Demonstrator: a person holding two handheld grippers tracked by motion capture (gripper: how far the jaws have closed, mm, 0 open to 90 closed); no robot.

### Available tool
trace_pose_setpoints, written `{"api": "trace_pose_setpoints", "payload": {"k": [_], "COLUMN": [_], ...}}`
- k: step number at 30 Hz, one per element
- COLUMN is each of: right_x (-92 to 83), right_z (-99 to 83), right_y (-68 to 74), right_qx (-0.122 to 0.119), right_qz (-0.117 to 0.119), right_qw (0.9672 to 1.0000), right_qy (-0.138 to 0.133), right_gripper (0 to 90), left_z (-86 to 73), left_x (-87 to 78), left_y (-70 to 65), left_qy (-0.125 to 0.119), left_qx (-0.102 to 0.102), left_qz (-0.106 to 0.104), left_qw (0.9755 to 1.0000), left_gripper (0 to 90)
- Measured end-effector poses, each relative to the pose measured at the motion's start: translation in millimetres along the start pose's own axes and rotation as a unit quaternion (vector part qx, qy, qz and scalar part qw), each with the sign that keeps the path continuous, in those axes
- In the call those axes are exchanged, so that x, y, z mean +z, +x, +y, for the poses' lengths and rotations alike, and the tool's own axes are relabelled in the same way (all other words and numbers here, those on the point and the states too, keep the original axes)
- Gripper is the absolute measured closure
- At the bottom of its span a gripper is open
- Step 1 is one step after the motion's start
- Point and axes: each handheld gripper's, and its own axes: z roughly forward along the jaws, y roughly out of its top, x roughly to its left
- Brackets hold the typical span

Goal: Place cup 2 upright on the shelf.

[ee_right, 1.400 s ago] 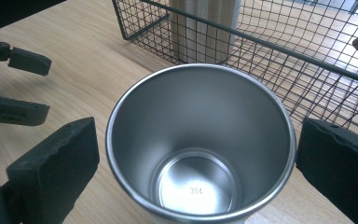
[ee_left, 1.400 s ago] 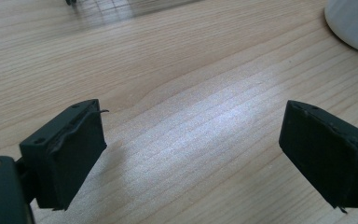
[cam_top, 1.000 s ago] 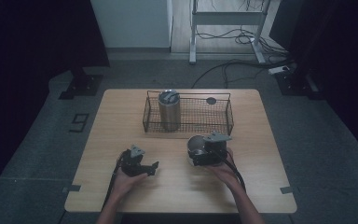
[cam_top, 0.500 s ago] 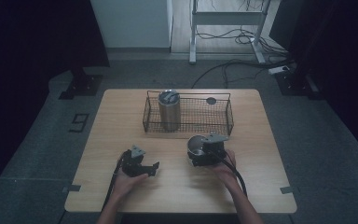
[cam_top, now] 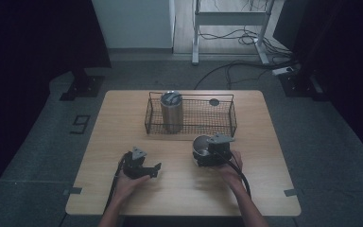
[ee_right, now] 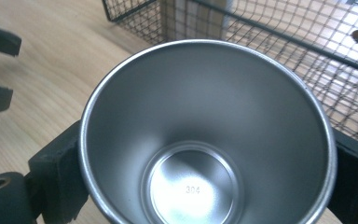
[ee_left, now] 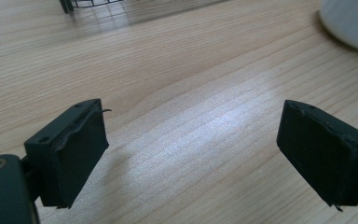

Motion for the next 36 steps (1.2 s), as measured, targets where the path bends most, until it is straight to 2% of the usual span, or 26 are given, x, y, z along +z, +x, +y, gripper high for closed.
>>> {"api": "trace_pose_setpoints", "payload": {"k": [7, 15, 23, 30, 36], "right_x": [-13.0, -29.8, -43.6, -50.6, -54.0], "right_z": [3.3, 11.6, 18.7, 23.2, 27.7], "right_y": [-4.5, -3.6, -1.9, -0.9, -5.5], "right_qx": [0.008, -0.006, -0.004, -0.001, 0.008], "right_qz": [0.005, 0.014, 0.020, 0.014, 0.002], "right_qw": [0.9998, 0.9993, 0.9983, 0.9983, 0.9987], "right_qy": [-0.018, -0.034, -0.055, -0.057, -0.051], "right_gripper": [6.6, 6.6, 6.6, 6.6, 6.6], "left_z": [-0.6, -0.7, -0.7, -1.6, -2.0], "left_x": [0.9, -0.6, -1.1, -2.8, -4.3], "left_y": [-0.5, 1.6, 0.4, 4.8, 2.5], "left_qy": [0.002, 0.000, 0.001, 0.000, 0.001], "left_qx": [0.000, -0.004, -0.005, -0.016, -0.011], "left_qz": [0.000, 0.003, 0.000, -0.003, -0.003], "left_qw": [1.0000, 1.0000, 1.0000, 0.9999, 0.9999], "left_gripper": [8.5, 10.4, 10.4, 10.4, 10.4]}}
